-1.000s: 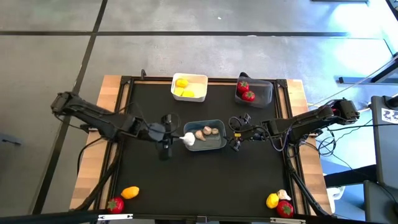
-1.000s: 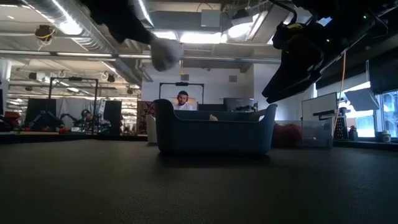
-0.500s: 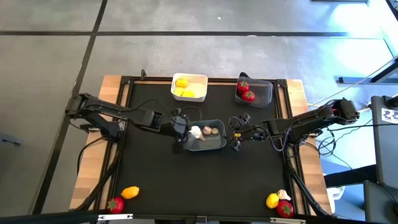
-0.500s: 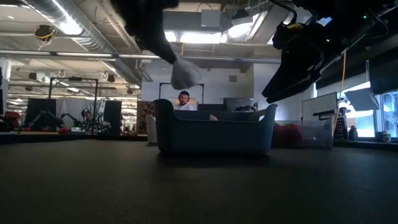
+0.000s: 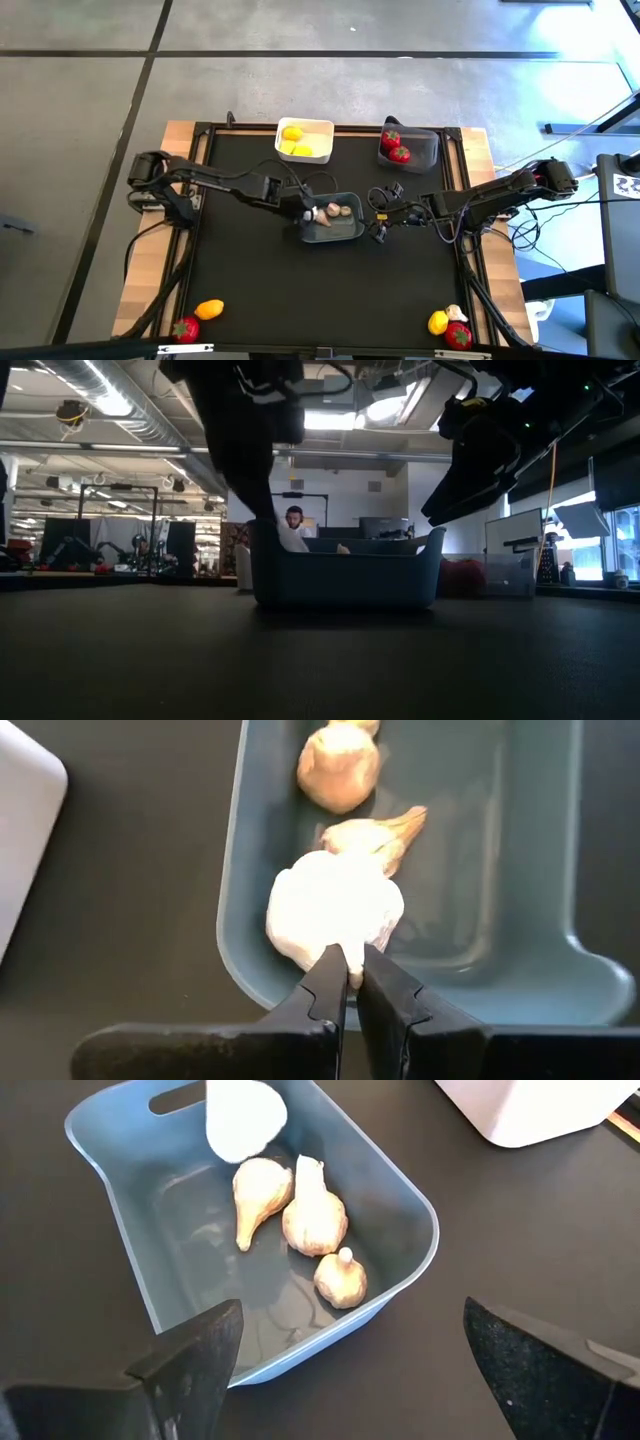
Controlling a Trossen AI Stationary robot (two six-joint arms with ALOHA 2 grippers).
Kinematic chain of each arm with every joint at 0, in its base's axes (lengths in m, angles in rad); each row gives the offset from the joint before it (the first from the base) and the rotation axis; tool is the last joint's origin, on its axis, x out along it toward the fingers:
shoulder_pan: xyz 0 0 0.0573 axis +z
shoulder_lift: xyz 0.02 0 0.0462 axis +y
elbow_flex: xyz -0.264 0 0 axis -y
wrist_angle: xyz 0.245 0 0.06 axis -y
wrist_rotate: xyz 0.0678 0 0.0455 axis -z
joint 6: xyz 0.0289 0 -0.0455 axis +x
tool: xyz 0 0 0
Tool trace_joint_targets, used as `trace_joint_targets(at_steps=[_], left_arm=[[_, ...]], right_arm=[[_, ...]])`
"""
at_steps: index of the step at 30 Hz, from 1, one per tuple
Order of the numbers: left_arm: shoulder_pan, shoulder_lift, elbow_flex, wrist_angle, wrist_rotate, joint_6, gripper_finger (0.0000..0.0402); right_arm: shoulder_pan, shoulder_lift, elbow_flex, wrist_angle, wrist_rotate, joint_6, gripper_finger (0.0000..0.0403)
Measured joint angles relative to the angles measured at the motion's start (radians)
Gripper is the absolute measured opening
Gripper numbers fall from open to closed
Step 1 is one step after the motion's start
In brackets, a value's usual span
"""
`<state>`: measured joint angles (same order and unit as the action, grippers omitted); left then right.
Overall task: Sort produce into baskets
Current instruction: Put the white garlic into the blue bin, then put the yellow lemon into the white bin
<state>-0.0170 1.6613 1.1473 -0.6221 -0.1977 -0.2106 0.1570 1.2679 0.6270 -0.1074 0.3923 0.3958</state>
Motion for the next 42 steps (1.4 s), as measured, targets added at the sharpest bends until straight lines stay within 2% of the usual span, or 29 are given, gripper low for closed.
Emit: trace_joint_targets(at_steps=[14, 17, 24, 29, 34, 42], left_arm=[[0.008, 0.051, -0.001, 0.006, 0.002, 0.007, 0.0022], [0.01, 0.051, -0.001, 0.006, 0.014, 0.003, 0.0045], [0.016, 0.051, -0.001, 0.013, 0.014, 0.033, 0.0126], [0.012, 0.05, -0.001, 0.005, 0.015, 0.071, 0.0154], [0.002, 0.039, 0.0, 0.002, 0.015, 0.083, 0.016], [-0.032, -0.002, 0.066, -0.118, 0.016, 0.073, 0.0155]], right_arm=[[0.0, 0.0, 0.0, 0.001, 0.0, 0.0, 0.0376], [0.0, 0.0, 0.0, 0.001, 0.001, 0.0, 0.0376], [0.0, 0.0, 0.0, 0.001, 0.0, 0.0, 0.0376], [0.0, 0.0, 0.0, 0.001, 0.001, 0.0, 0.0376], [0.0, 0.0, 0.0, 0.001, 0.0, 0.0, 0.0376], [0.0, 0.001, 0.0, -0.001, 0.0, 0.0, 0.0376]])
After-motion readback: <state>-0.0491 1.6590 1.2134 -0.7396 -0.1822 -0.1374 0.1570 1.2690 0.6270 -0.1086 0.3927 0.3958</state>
